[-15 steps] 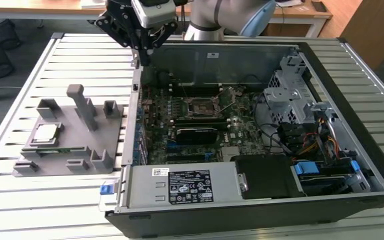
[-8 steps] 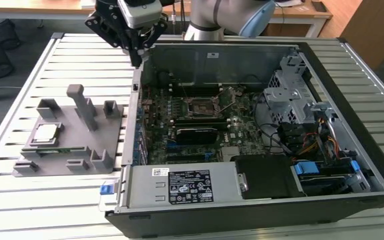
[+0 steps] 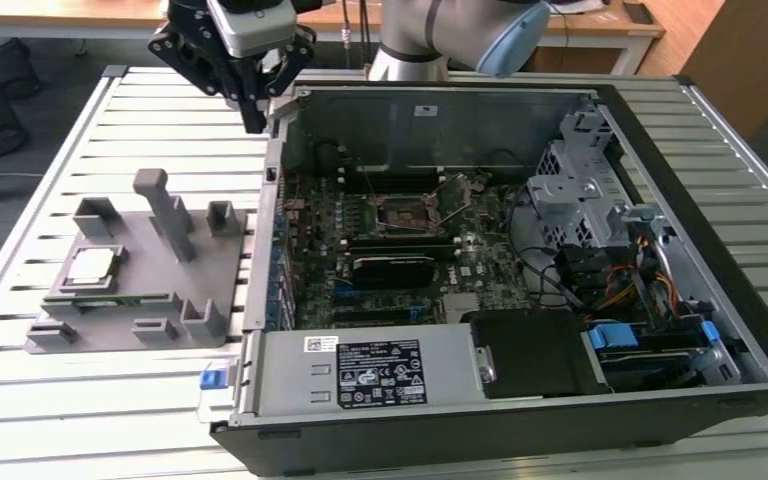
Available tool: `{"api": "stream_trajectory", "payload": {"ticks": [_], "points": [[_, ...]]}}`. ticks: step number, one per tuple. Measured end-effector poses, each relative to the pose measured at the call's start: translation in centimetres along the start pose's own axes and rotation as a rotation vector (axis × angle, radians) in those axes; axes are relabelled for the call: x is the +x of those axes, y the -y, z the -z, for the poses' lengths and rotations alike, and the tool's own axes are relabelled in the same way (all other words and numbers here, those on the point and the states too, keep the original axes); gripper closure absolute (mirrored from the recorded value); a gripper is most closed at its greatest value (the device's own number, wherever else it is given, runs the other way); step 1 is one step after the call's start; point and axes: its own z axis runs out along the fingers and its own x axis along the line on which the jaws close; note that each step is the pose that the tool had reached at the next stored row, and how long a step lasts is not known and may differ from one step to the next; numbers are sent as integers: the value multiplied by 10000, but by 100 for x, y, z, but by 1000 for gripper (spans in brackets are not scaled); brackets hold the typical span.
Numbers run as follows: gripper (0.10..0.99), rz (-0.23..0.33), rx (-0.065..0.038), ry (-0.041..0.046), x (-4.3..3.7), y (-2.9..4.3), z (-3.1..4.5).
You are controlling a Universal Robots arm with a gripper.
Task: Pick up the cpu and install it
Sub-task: 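Reach for the cpu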
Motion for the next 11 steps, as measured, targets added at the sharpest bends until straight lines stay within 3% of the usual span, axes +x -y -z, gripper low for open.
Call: {"api": "stream_trajectory", "payload": {"ticks": [9,11], "points": [[980,0,0,-1,56,5,1],[980,1,0,0,107,8,1]]}}
